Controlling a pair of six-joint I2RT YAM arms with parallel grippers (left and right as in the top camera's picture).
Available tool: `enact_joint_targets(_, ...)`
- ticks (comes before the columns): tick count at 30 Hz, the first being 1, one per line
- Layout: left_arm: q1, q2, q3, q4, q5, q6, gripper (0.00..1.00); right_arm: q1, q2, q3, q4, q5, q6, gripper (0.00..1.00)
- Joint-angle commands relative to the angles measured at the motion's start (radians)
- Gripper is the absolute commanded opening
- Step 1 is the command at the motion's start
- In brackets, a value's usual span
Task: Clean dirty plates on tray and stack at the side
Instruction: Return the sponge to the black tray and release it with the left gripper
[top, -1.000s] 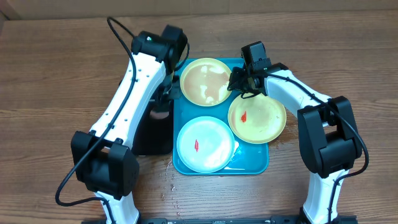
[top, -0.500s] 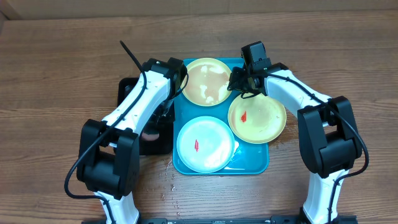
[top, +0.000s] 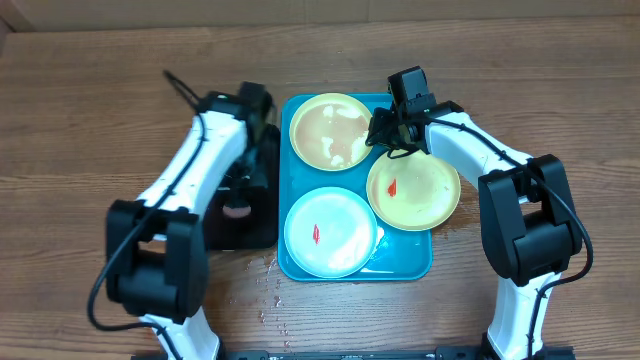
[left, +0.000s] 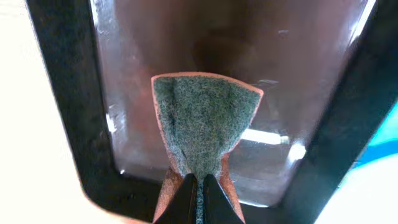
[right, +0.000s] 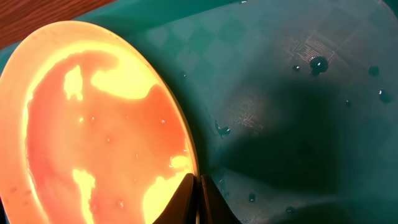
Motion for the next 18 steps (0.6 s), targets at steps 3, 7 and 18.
enact_joint_targets(3, 0.091, -0.066, -0.044, 0.055, 0.199, 0.101, 0.04, 0.005, 0.016, -0.006, -0.008, 0.007, -0.003, 0.04)
enact_joint_targets(7, 0.097, -0.066, -0.101, 0.117, 0.139, 0.101, 0.04, 0.005, 0.016, -0.006, -0.005, 0.007, -0.003, 0.04)
enact_joint_targets(18, 0.088, -0.066, -0.205, 0.247, 0.136, 0.096, 0.24, 0.005, 0.016, -0.006, -0.004, 0.007, -0.003, 0.13)
